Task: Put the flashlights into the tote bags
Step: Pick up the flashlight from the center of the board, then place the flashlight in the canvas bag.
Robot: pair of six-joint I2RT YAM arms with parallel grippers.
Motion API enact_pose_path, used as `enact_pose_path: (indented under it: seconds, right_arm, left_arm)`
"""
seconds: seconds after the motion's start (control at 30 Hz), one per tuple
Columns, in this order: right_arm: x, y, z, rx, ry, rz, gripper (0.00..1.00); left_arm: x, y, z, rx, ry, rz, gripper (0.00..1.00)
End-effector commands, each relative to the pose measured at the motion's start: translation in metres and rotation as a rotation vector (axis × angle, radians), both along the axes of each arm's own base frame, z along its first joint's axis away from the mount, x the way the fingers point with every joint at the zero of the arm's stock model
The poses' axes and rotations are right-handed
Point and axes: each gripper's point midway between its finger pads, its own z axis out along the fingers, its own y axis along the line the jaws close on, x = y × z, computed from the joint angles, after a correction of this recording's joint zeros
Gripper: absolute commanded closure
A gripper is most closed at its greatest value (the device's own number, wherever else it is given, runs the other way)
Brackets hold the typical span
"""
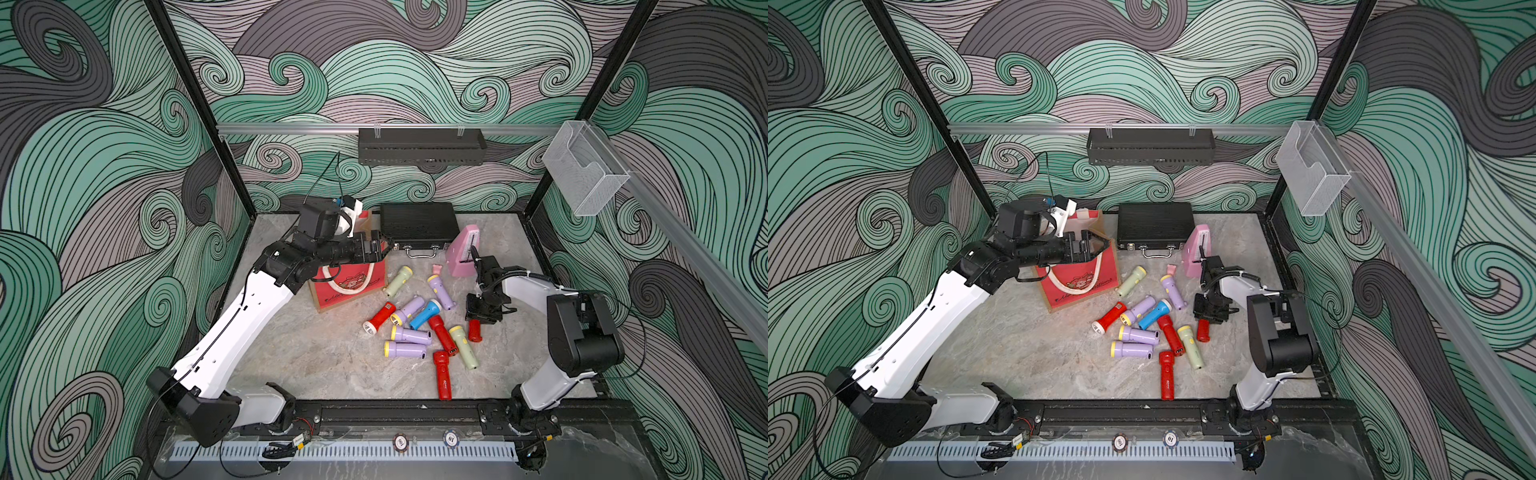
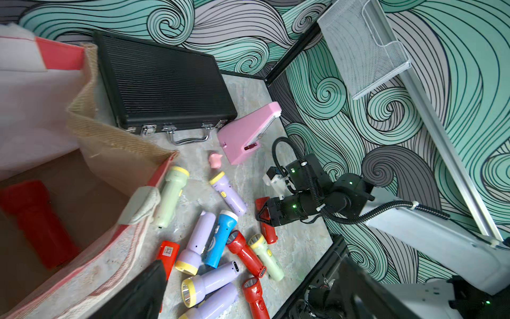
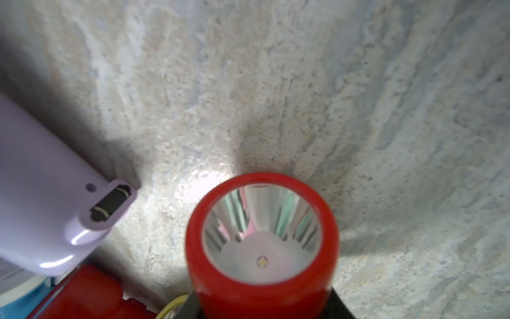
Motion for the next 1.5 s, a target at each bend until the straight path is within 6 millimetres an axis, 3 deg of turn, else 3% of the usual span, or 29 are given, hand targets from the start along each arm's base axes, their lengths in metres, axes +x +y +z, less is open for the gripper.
enact_pose_path:
  seconds: [0.0,0.13,0.27,0.53,0.73,0.77,0.87,1.03,1.27,1.47]
  right_arm:
    - [-0.008,-0.01,-0.001,-0.046,0.006,-0.017,0.64]
    - [-0.003,-0.001,0.012,0.012,-0.069,-0.017,0.72]
    - [0.006,0.013,0.042,0.113,-0.193,-0.018,0.84]
    - [0.019,0.036,0.155,0.32,-0.506,-0.07,1.0]
    - [0.039,0.06,0.232,0.532,-0.622,-0.147,1.0]
    - [0.044,0.063,0.243,0.563,-0.638,-0.16,1.0]
    - [0.058,0.069,0.268,0.632,-0.669,-0.196,1.0]
    - [0.069,0.076,0.288,0.677,-0.687,-0.219,1.0]
    - [0.073,0.09,0.295,0.741,-0.674,-0.223,1.0]
    - [0.075,0.096,0.297,0.75,-0.674,-0.218,1.0]
  left_arm:
    - [0.0,-0.019,0.012,-0.057,-0.01,-0.036,0.01]
    - [-0.004,-0.032,0.002,-0.073,0.027,-0.056,0.02]
    - [-0.006,-0.036,-0.008,-0.086,0.058,-0.055,0.04]
    - [-0.012,-0.044,-0.018,-0.063,0.072,-0.09,0.11]
    - [-0.013,-0.071,-0.023,-0.083,0.071,-0.15,0.14]
    - [-0.008,-0.079,-0.036,-0.075,0.09,-0.159,0.14]
    - [0.0,-0.096,-0.047,-0.104,0.1,-0.179,0.14]
    - [0.01,-0.119,-0.043,-0.123,0.078,-0.211,0.14]
    - [0.02,-0.147,-0.043,-0.138,0.068,-0.261,0.14]
    - [0.018,-0.164,-0.039,-0.144,0.061,-0.311,0.14]
